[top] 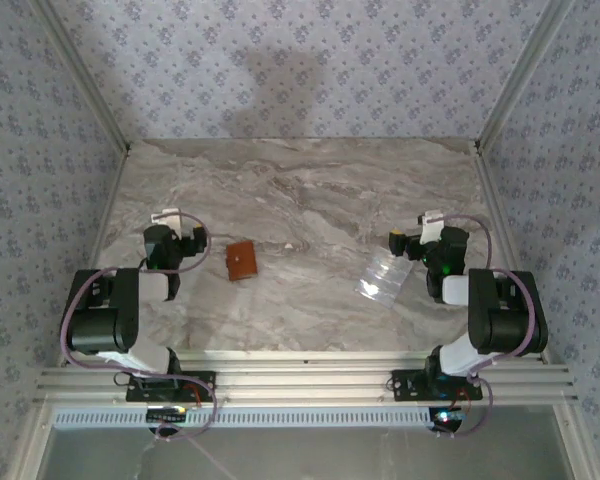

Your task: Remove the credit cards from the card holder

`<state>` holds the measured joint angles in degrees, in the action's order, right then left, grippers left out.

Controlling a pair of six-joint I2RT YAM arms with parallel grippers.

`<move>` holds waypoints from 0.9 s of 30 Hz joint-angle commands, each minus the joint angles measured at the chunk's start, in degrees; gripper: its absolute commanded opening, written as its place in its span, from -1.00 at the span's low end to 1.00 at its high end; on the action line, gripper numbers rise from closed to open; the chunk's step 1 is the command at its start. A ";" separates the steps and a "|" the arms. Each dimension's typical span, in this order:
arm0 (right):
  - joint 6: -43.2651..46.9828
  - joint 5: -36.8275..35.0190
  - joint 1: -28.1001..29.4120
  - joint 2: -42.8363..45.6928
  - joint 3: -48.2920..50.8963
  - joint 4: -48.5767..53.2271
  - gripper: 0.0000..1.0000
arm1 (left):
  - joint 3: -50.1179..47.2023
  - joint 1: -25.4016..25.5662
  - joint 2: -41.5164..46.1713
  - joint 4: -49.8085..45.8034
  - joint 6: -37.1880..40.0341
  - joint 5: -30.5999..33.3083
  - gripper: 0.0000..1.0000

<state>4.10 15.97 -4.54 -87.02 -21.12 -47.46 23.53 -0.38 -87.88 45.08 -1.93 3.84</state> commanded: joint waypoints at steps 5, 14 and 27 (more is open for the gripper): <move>1.00 0.91 -0.17 0.17 0.36 -1.45 1.00 | 0.28 -0.35 -0.14 1.50 0.53 -0.85 0.99; 0.93 0.91 -0.12 0.11 0.32 -1.41 1.00 | 0.29 -0.40 -0.18 1.50 0.55 -0.85 1.00; -2.62 -13.33 1.52 -0.25 -1.34 0.97 1.00 | 0.29 -0.37 -0.19 1.50 0.48 -0.85 1.00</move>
<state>2.76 8.16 -3.60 -87.02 -21.17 -47.33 23.53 -0.38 -87.88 45.08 -1.93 3.84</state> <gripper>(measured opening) 0.999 0.997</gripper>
